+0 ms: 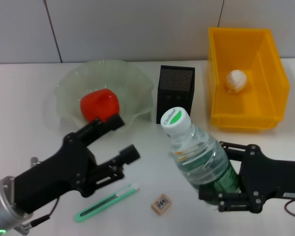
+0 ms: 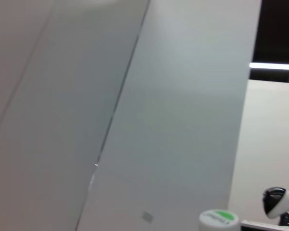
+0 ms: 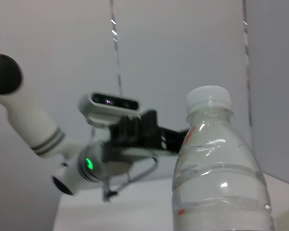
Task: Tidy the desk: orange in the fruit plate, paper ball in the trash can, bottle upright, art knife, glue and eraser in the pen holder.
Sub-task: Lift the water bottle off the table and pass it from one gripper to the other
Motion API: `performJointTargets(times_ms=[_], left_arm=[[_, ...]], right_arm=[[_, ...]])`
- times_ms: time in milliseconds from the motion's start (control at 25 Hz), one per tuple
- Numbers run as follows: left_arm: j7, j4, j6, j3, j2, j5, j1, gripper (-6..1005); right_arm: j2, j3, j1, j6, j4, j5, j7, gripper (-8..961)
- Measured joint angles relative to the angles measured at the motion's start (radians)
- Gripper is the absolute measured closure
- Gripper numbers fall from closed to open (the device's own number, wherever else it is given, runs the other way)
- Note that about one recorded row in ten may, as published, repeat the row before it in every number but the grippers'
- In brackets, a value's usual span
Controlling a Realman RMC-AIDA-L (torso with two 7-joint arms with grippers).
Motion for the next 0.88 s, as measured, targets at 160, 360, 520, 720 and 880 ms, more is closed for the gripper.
performJointTargets(times_ms=[160, 360, 520, 720, 880], left_arm=[[0.008, -0.002, -0.007, 0.024, -0.003, 0.000, -0.023, 188], [0.002, -0.006, -0.007, 0.038, -0.004, 0.000, -0.041, 188], [0.000, -0.016, 0.000, 0.040, -0.005, -0.001, -0.052, 188], [-0.001, -0.026, 0.017, 0.040, -0.005, -0.001, -0.062, 188], [-0.003, -0.031, 0.020, 0.040, -0.004, -0.001, -0.066, 188]], right_arm=[[0.001, -0.001, 0.022, -0.014, -0.047, 0.005, -0.018, 196], [0.001, -0.001, 0.058, -0.019, -0.108, 0.004, -0.052, 196], [0.000, 0.000, 0.087, -0.004, -0.147, -0.002, -0.060, 196], [0.001, -0.022, 0.122, 0.027, -0.180, -0.003, -0.062, 196], [0.002, -0.059, 0.137, 0.052, -0.191, 0.000, -0.062, 196]])
